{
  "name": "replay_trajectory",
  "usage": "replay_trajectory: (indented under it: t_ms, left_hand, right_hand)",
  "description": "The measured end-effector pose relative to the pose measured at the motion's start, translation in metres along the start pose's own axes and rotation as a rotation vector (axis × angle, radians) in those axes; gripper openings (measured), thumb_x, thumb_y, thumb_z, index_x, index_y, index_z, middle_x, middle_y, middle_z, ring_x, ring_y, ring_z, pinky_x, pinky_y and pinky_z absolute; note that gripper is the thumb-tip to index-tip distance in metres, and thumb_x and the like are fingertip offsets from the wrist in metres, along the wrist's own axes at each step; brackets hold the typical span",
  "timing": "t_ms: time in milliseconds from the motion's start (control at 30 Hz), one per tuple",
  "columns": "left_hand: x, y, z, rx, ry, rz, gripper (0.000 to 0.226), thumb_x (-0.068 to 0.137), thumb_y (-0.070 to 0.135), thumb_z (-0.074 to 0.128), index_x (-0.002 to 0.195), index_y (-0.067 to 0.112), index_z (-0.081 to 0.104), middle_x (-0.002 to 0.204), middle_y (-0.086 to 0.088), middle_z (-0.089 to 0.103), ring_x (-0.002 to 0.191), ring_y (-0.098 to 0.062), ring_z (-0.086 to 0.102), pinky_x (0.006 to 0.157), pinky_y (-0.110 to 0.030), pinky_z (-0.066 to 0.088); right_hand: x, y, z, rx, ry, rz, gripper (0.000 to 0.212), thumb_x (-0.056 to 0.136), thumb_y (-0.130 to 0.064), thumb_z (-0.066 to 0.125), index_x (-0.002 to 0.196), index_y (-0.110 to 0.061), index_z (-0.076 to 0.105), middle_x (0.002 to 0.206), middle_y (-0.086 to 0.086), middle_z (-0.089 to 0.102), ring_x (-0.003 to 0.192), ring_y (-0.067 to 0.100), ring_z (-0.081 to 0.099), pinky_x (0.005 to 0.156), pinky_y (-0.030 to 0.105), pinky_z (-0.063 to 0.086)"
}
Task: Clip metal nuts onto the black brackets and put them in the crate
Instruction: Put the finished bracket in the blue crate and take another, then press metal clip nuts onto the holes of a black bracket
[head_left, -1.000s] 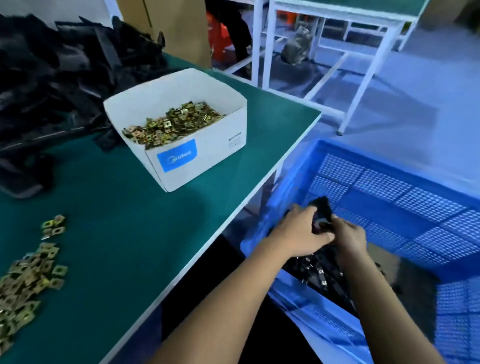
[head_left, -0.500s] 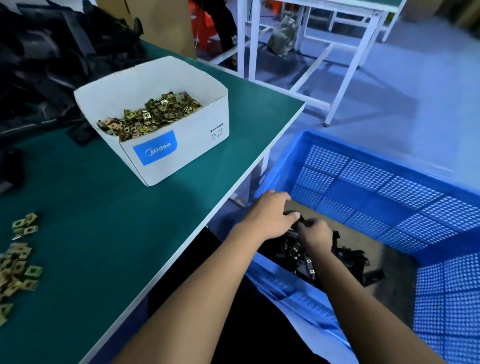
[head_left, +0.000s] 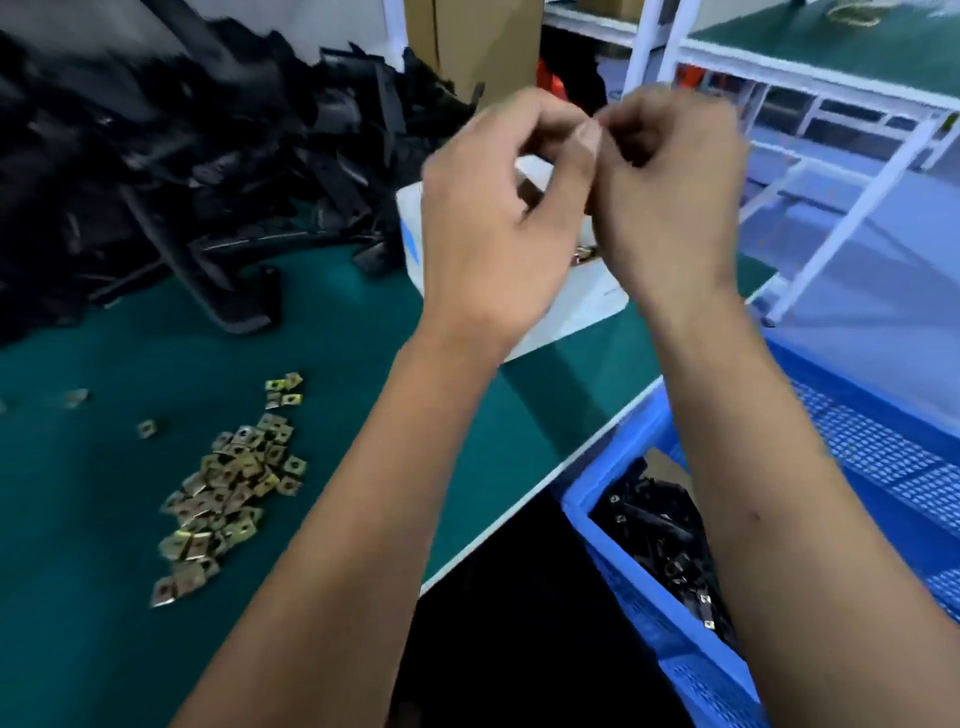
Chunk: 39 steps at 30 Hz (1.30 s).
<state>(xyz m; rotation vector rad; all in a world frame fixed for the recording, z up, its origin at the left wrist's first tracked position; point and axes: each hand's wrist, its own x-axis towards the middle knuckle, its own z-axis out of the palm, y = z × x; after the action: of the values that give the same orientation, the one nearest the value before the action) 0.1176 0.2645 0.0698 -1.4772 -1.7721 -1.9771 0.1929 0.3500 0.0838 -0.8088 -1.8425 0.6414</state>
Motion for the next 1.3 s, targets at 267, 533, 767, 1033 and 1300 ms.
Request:
replay_trajectory:
  t_ms: [267,533,767,1033,1300]
  left_hand:
    - [-0.051,-0.08,-0.192,0.485,0.417,-0.32,0.017,0.096,0.024,0.058,0.089,0.016,0.071,0.076,0.016,0.062,0.072,0.003,0.056,0.071,-0.018,0.043]
    - [-0.113,-0.118,-0.319,0.718,0.617,-0.553,0.015,0.095,0.021,0.062,0.083,0.014,0.069,0.074,0.015,0.063,0.075,-0.006,0.056,0.074,-0.016,0.043]
    - [-0.109,-0.124,-0.32,0.565,0.791,-0.604,0.016,0.092,0.017,0.062,0.079,0.015,0.07,0.069,0.01,0.064,0.067,-0.004,0.056,0.068,-0.019,0.043]
    - [-0.107,-0.131,-0.323,0.469,0.867,-0.683,0.018,0.092,0.022,0.062,0.079,0.016,0.071,0.064,0.01,0.063,0.061,-0.004,0.052,0.065,-0.025,0.042]
    - [-0.099,-0.129,-0.328,-0.072,0.791,-0.777,0.036,0.104,0.04,0.055,0.102,0.007,0.068,0.082,-0.005,0.069,0.062,-0.022,0.068,0.052,-0.03,0.05]
  right_hand:
    - [-0.076,-0.096,0.189,-0.105,-0.629,-0.181,0.011,0.09,-0.024,0.066,0.1,-0.023,0.071,0.102,0.0,0.073,0.099,0.024,0.067,0.083,0.035,0.054]
    - [-0.156,-0.132,0.321,-0.398,-0.873,-0.478,0.069,0.093,-0.049,0.07,0.151,-0.028,0.039,0.161,0.018,0.022,0.148,0.042,0.017,0.112,0.057,0.036]
    - [-0.144,-0.155,0.379,-0.474,-1.037,-0.544,0.06,0.096,-0.059,0.06,0.15,-0.037,0.045,0.167,0.015,0.01,0.151,0.042,0.012,0.113,0.058,0.034]
    - [-0.134,-0.155,0.368,-0.275,-0.918,-0.529,0.022,0.095,-0.028,0.075,0.093,-0.008,0.067,0.124,0.012,0.051,0.097,0.031,0.063,0.087,0.038,0.053]
    - [-0.143,-0.162,0.301,0.626,-0.625,-0.228,0.016,0.097,-0.025,0.065,0.093,-0.011,0.057,0.074,-0.003,0.056,0.063,0.016,0.056,0.061,0.032,0.049]
